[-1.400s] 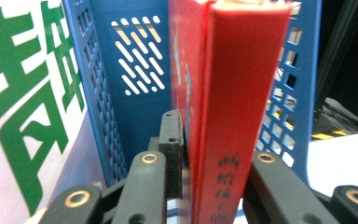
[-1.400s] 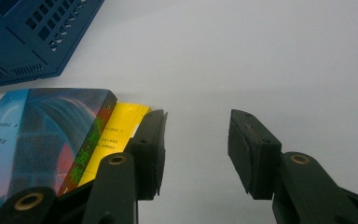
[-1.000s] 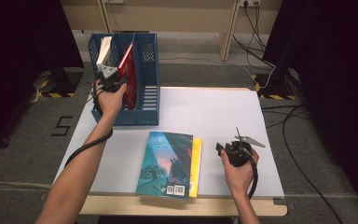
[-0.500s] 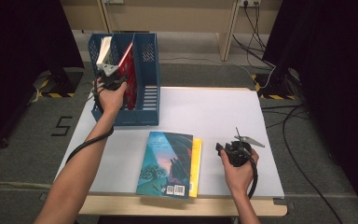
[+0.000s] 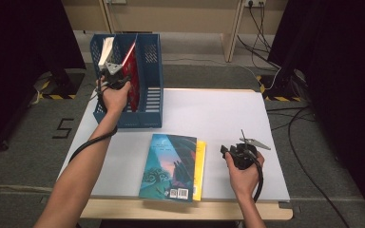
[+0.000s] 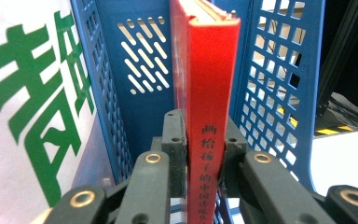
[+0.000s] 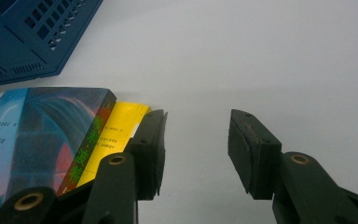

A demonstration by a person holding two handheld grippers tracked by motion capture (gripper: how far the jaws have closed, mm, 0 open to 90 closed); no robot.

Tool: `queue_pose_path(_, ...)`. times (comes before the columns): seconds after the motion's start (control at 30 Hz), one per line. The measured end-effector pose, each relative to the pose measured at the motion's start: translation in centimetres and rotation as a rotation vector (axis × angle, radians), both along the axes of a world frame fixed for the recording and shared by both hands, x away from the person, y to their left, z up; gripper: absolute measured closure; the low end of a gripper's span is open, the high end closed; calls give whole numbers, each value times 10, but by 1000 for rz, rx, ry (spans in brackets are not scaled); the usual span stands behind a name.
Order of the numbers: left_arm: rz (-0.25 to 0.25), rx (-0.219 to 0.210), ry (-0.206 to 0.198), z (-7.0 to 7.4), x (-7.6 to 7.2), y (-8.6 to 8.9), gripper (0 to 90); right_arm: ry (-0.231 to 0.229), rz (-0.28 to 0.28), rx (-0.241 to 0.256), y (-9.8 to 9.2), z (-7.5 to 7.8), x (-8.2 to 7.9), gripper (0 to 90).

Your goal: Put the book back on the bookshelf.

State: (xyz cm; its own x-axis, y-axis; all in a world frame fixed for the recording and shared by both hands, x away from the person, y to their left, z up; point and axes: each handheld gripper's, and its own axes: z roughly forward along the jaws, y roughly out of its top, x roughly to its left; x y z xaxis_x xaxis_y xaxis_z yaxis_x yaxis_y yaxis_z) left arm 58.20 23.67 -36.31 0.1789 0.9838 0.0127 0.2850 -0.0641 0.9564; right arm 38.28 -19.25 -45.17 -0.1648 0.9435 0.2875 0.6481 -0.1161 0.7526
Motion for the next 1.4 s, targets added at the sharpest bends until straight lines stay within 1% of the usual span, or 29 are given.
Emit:
queue_pose_path(0.5, -5, 18, 9, 1, 6, -5, 755, 0, 1, -1, -1, 1, 0, 568)
queue_pose_path(0.67, -13, 20, 10, 2, 5, -5, 742, -2, -4, 3, -1, 1, 0, 567)
queue_pose_path(1.07, -43, 30, -24, 8, -7, -9, 727, 1, -3, -2, 0, 2, -1, 567)
queue_pose_path(1.2, -49, 26, -26, 9, -7, -12, 724, 9, -7, 11, 2, 1, -1, 567)
queue_pose_path(1.27, -51, 27, -25, 9, -6, -13, 721, 2, 2, -1, 1, 0, 0, 567)
queue_pose_path(1.4, -51, 30, -24, 10, -6, -14, 718, 3, -2, 1, 0, 1, -1, 567)
